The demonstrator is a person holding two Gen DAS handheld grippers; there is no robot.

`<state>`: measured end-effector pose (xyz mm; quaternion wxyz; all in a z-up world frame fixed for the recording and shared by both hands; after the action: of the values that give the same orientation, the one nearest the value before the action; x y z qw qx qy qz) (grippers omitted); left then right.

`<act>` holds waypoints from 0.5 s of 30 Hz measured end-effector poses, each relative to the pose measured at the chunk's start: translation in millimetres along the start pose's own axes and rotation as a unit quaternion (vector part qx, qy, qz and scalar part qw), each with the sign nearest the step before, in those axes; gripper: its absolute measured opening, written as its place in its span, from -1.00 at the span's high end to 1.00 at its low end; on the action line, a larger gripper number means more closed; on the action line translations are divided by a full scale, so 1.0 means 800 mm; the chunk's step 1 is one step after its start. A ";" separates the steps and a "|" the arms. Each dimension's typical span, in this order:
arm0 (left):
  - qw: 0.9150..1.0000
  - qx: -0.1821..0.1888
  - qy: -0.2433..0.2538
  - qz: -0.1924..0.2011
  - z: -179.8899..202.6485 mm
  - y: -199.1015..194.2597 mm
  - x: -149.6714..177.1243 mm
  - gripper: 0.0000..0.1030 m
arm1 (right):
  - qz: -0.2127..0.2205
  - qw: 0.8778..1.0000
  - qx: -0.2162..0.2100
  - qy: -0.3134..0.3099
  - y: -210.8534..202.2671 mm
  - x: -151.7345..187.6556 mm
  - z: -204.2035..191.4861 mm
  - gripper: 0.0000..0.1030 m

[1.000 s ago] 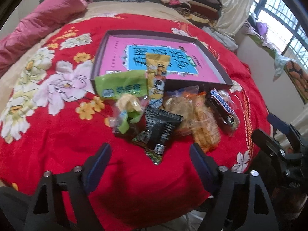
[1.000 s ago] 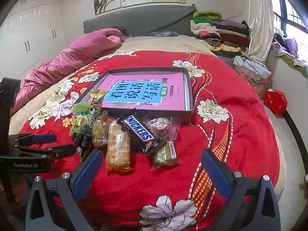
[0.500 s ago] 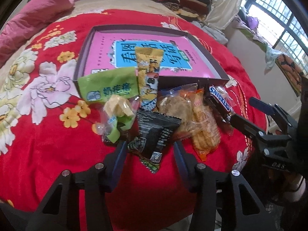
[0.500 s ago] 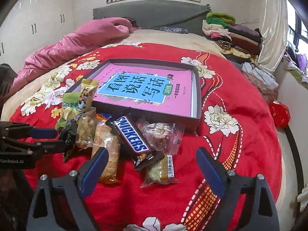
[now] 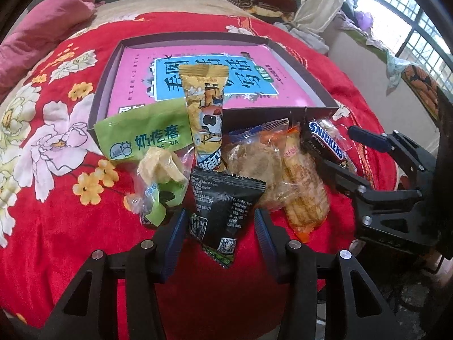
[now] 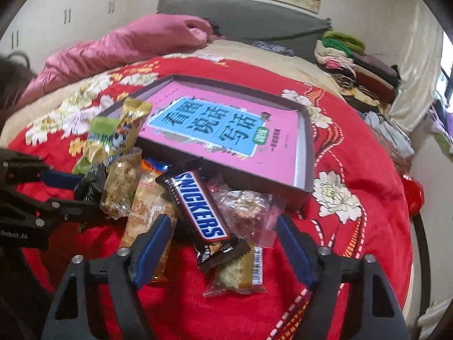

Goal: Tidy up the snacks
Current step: 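Grasp the Snickers bar with the right tool while the left tool grasps the black packet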

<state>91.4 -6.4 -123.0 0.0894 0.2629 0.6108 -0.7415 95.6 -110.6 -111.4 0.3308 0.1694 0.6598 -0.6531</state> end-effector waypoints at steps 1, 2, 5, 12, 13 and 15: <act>1.000 -0.002 0.004 0.000 0.001 0.001 -0.001 0.02 | 0.001 1.000 -0.001 -0.003 0.002 0.000 -0.002 -0.30; 1.000 -0.005 0.007 -0.001 0.001 0.003 -0.001 0.02 | 0.003 1.000 -0.004 -0.004 0.003 -0.001 -0.003 -0.24; 1.000 -0.011 0.007 -0.010 0.000 0.011 -0.002 0.03 | 0.003 1.000 -0.010 0.001 0.008 -0.006 -0.001 -0.20; 1.000 -0.017 -0.005 -0.025 0.002 0.024 -0.006 0.03 | -0.004 0.999 -0.019 0.037 0.018 -0.007 0.011 0.20; 1.000 -0.013 -0.011 -0.024 0.001 0.025 -0.006 0.03 | -0.002 0.999 -0.026 0.048 0.017 -0.008 0.014 0.24; 1.000 -0.009 -0.018 -0.022 0.000 0.027 -0.006 0.06 | 0.001 0.997 -0.037 0.067 0.013 -0.008 0.021 0.40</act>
<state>105.3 -12.3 -139.4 0.0866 0.2350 0.6212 -0.7425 111.3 -125.0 -113.8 0.2923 0.2010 0.7042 -0.6150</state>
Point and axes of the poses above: each gripper's, at about its wrist camera, not at the fingertips, and y roughly the way its jaws point, z to its right, x to its underside, the point moved 7 cm from there along y, roughly the way its jaws point, and after that the axes turned 9 degrees about y, right-handed, at the moved point
